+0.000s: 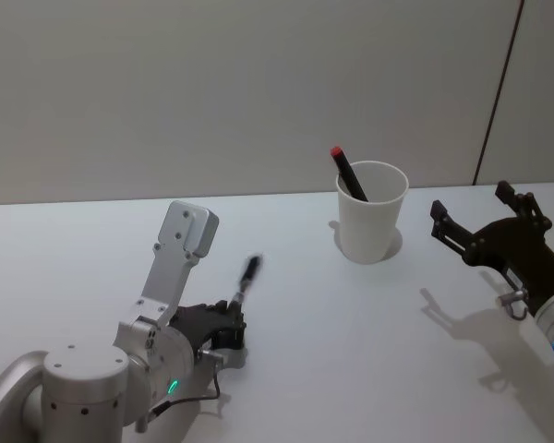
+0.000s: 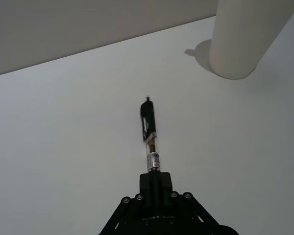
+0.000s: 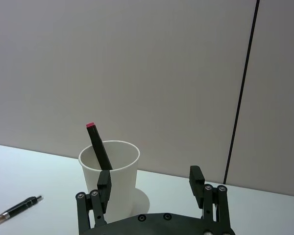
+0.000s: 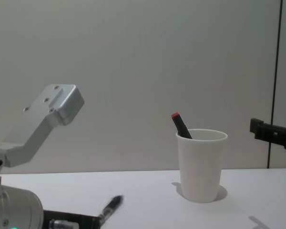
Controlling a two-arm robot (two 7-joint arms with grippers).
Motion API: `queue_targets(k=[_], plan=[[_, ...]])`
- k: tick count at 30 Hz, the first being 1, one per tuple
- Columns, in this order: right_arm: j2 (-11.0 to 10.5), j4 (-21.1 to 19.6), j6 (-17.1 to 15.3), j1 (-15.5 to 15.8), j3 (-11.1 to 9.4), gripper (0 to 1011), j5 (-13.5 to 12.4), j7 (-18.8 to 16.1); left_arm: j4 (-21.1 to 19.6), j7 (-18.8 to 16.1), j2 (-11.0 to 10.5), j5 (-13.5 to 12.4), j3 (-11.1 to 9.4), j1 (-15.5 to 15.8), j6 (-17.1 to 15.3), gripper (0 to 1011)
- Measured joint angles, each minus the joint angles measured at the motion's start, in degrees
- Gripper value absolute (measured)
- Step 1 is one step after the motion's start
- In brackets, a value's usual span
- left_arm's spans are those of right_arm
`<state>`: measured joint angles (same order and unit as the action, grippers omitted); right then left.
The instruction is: Place the pen into the pen holder.
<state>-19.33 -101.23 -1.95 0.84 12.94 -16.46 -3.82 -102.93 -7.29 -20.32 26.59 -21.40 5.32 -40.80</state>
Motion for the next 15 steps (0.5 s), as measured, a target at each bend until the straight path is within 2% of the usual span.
queue_targets(k=[1,3,15], plan=[[0.0,0.0,0.0,0.0,0.0,1001,0.0,0.0,0.0,0.09,0.0,-0.06,0.0,0.03,0.03,140],[0.0,0.0,0.0,0.0,0.0,1001,0.0,0.0,0.0,0.22,0.0,-0.16,0.0,0.05,0.07,117],[0.0,0.0,0.0,0.0,0.0,1001,0.0,0.0,0.0,0.6,-0.01,-0.4,0.06,0.11,0.3,117]])
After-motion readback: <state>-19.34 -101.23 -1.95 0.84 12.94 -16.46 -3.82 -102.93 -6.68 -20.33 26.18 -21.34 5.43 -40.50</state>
